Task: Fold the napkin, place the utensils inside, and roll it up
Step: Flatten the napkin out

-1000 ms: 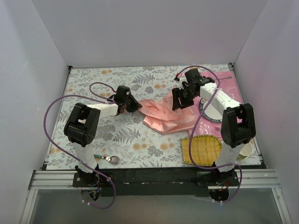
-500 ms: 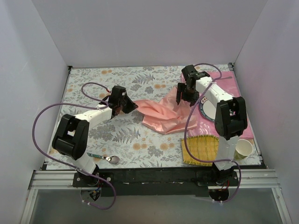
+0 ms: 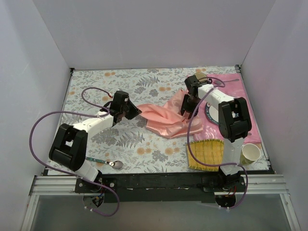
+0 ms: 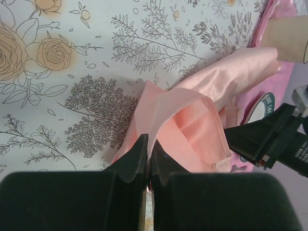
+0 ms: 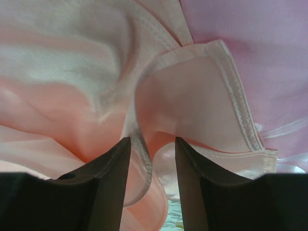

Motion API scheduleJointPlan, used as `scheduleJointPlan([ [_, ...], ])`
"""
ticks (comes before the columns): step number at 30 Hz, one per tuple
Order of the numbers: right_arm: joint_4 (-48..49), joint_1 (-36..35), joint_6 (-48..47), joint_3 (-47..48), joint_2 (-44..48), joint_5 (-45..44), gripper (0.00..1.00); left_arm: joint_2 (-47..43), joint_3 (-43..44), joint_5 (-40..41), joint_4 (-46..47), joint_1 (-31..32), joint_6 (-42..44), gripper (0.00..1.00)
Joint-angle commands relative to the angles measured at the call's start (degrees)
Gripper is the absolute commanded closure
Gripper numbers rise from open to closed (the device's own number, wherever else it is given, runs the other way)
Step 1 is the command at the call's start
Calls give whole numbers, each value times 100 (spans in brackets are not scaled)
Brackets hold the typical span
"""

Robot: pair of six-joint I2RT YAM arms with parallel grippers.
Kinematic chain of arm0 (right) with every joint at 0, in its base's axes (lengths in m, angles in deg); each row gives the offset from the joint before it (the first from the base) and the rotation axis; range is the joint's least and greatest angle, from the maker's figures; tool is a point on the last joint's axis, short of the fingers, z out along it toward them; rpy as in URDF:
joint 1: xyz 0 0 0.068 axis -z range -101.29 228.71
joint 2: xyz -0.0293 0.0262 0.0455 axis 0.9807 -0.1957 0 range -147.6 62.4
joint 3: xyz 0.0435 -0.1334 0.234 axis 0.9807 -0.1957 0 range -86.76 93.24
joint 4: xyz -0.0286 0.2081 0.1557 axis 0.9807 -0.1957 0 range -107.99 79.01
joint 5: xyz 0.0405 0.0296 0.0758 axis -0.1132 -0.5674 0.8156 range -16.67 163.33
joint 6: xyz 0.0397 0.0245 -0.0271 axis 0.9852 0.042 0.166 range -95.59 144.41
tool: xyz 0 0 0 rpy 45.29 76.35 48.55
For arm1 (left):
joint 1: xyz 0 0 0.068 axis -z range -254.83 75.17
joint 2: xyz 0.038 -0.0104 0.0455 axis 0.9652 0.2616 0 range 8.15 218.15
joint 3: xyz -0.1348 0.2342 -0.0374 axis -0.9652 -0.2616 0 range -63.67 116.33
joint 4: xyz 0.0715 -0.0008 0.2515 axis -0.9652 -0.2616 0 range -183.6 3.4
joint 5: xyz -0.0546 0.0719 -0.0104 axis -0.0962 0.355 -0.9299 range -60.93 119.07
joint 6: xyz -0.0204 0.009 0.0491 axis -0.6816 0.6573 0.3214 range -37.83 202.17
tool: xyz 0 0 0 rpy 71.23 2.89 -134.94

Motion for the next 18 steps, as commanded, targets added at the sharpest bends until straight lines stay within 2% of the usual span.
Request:
scheduleJointPlan([
  [1, 205, -82, 314, -255, 151, 216, 53, -470, -46, 96, -4, 23, 115, 100],
  [2, 231, -100, 314, -291, 160, 190, 56, -514, -46, 79, -4, 23, 150, 100],
  [3, 205, -109, 314, -247, 177, 59, 63, -540, -46, 79, -39, 31, 159, 100],
  [5, 179, -117, 226, -81, 248, -116, 70, -610, -29, 79, -74, 23, 203, 100],
  [6, 135, -117, 182, -10, 265, -179, 81, -645, -29, 87, -101, 23, 229, 100],
  [8, -22, -117, 59, 339, 266, -275, 95, -725, -11, 114, -153, 23, 247, 100],
  [9, -110, -126, 15, 446, 266, -406, 99, -812, -2, 140, -223, 23, 255, 100],
  [18, -814, -144, -503, 1581, 845, -724, 99, -1813, 331, 729, -987, 14, 756, 100],
])
